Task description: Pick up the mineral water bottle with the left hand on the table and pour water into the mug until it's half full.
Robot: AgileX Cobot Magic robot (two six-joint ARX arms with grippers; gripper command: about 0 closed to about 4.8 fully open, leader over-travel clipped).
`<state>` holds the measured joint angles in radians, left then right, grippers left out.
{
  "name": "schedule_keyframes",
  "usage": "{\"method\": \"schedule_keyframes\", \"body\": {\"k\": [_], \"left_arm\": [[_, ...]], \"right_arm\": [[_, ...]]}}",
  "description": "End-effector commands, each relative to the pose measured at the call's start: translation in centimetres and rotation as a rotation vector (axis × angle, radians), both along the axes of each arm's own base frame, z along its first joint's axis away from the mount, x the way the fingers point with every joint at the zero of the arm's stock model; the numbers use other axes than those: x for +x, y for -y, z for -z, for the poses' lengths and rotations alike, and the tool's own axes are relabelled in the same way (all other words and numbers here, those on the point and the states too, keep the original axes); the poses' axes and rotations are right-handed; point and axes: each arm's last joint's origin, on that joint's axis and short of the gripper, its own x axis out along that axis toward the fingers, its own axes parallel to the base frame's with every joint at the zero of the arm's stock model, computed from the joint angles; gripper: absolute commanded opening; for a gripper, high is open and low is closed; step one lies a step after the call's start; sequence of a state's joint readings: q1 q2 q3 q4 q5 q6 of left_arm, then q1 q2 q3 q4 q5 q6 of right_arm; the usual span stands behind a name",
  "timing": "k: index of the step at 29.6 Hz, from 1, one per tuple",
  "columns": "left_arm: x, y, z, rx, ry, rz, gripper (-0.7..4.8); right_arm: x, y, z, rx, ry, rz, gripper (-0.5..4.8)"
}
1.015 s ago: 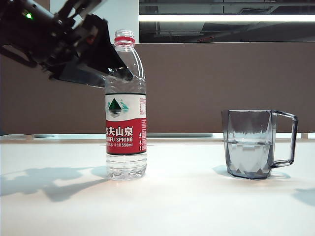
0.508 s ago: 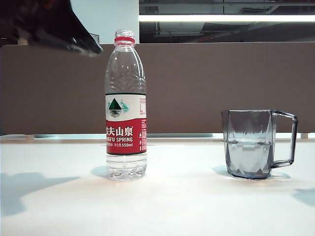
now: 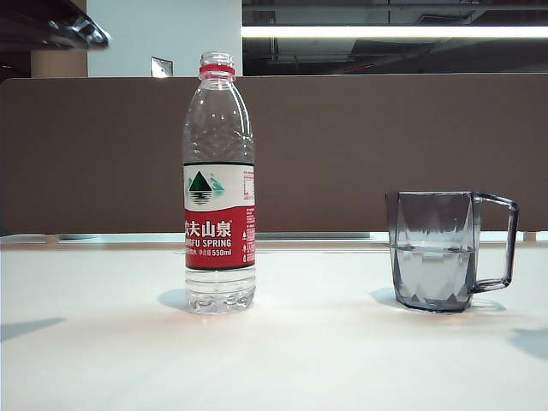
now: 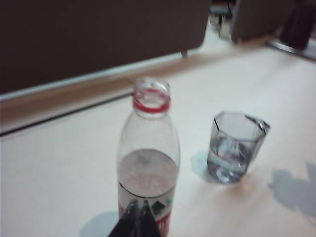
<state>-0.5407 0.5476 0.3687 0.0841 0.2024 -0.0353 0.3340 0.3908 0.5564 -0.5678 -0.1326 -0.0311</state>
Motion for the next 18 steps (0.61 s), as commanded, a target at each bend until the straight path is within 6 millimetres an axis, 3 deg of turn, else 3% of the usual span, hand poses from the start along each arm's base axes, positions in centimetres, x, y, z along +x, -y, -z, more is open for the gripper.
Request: {"method": "schedule_keyframes", "body": {"k": [1, 8, 18], "left_arm": [[-0.6, -0.5, -0.1, -0.047, 0.056, -0.052, -0.05], [-1.9, -1.4, 0.9, -0.076, 0.104, -0.06, -0.05], [-2.1, -3.9, 2.6, -0.106, 0.158, -0.257, -0.05]], "right_arm": [[0.0, 0.0, -0.4, 0.005, 0.02, -0.002, -0.01], [0.0, 0.0, -0.4, 0.005, 0.02, -0.002, -0.01], [0.0, 0.0, -0.4, 0.004, 0.02, -0.002, -0.01]]}}
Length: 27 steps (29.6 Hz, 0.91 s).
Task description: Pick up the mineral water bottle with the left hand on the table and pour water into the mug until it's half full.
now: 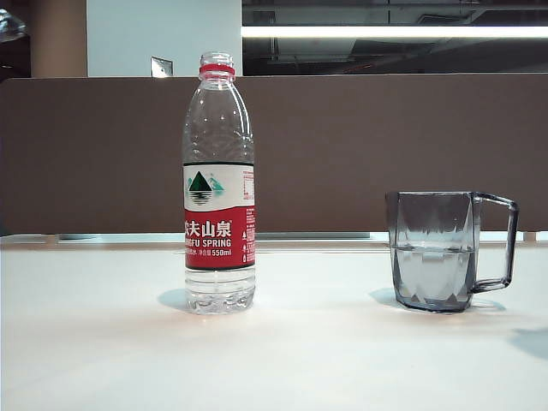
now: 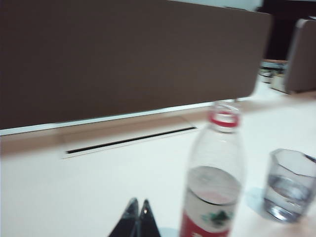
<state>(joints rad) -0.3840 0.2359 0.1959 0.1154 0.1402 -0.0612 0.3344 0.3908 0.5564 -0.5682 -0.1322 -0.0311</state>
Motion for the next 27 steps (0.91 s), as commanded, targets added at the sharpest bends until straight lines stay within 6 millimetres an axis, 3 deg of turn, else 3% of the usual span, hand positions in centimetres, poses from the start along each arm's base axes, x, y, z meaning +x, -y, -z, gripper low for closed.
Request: {"method": "schedule_keyframes", "body": {"k": [1, 14, 27], "left_arm": [[0.0, -0.7, 0.2, -0.011, 0.025, -0.062, -0.05], [-0.6, -3.7, 2.6, -0.031, 0.109, -0.358, -0.06], [-0.1, -4.3, 4.7, -0.009, 0.022, -0.474, -0.06]], "right_arm": [[0.0, 0.0, -0.4, 0.005, 0.021, -0.001, -0.01], [0.0, 0.0, -0.4, 0.005, 0.02, -0.001, -0.01], [-0.1, 0.0, -0.4, 0.006, 0.025, -0.001, -0.01]]}}
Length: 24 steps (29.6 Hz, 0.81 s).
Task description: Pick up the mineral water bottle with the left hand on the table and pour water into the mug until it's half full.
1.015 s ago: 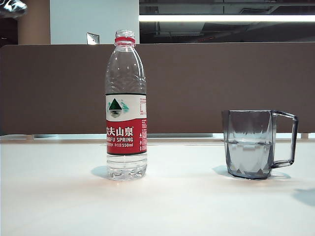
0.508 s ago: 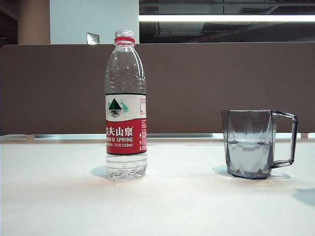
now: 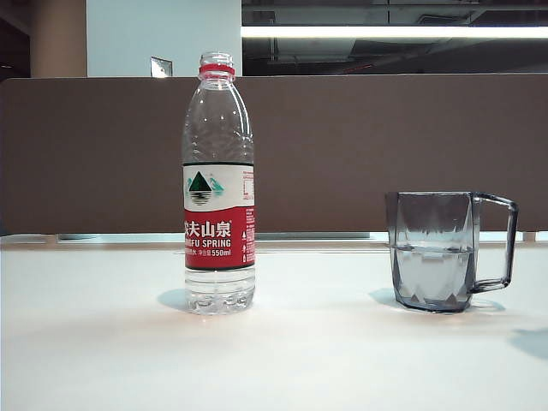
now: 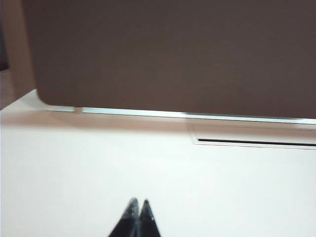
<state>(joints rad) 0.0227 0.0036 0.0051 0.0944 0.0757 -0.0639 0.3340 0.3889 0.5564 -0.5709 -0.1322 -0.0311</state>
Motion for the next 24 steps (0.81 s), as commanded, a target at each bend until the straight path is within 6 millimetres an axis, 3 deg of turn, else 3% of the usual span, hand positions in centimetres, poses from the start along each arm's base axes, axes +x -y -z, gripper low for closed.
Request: {"method": "schedule_keyframes", "body": {"k": [1, 24], "left_arm": [[-0.03, 0.08, -0.11, 0.003, -0.002, 0.001, -0.05], [-0.02, 0.1, 0.03, 0.003, -0.017, 0.007, -0.04]], "right_arm": [[-0.08, 0.02, -0.41, 0.007, 0.026, -0.002, -0.01], [-0.08, 0.02, -0.42, 0.007, 0.028, -0.002, -0.01]]}}
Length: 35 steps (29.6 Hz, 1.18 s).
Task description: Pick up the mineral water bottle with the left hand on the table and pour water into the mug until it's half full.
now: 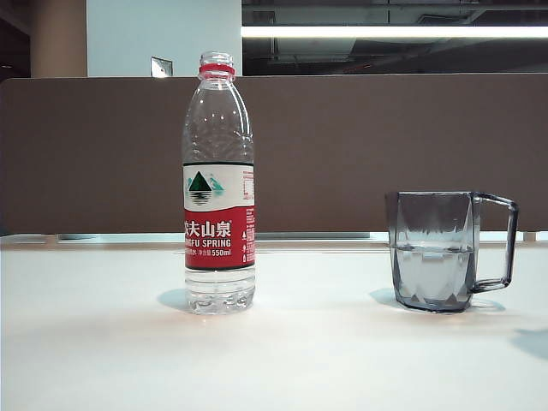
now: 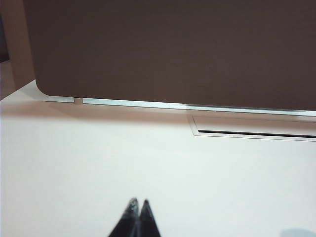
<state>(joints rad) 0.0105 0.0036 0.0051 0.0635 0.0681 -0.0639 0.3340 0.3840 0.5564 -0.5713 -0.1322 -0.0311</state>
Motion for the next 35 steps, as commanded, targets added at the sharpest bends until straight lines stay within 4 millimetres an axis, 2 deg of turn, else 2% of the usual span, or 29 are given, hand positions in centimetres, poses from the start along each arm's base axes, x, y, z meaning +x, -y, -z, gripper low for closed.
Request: {"method": "schedule_keyframes", "body": {"k": [1, 4, 10, 13, 22, 27, 35], "left_arm": [[0.0, 0.0, -0.3, 0.004, 0.014, 0.002, -0.04], [0.0, 0.0, -0.3, 0.004, 0.014, 0.002, -0.04], [0.0, 0.0, -0.3, 0.004, 0.013, 0.002, -0.04], [0.0, 0.0, -0.3, 0.004, 0.013, 0.002, -0.04], [0.0, 0.0, -0.2, 0.004, 0.009, 0.002, -0.04], [0.0, 0.0, -0.2, 0.004, 0.008, 0.002, -0.04], [0.0, 0.0, -0.2, 0.004, 0.008, 0.002, -0.04]], "right_arm": [[0.0, 0.0, -0.4, 0.006, 0.027, 0.001, -0.01], [0.5, 0.3, 0.0, -0.004, 0.091, 0.095, -0.01], [0.9, 1.2, 2.0, 0.081, 0.39, 0.233, -0.01], [0.5, 1.7, 3.2, 0.013, 0.488, 0.261, -0.01], [-0.1, 2.7, 5.8, -0.014, 0.521, 0.354, -0.01], [0.3, 2.7, 7.5, -0.019, 0.491, 0.36, -0.01], [0.7, 2.6, 9.0, 0.04, 0.47, 0.367, -0.01]]}}
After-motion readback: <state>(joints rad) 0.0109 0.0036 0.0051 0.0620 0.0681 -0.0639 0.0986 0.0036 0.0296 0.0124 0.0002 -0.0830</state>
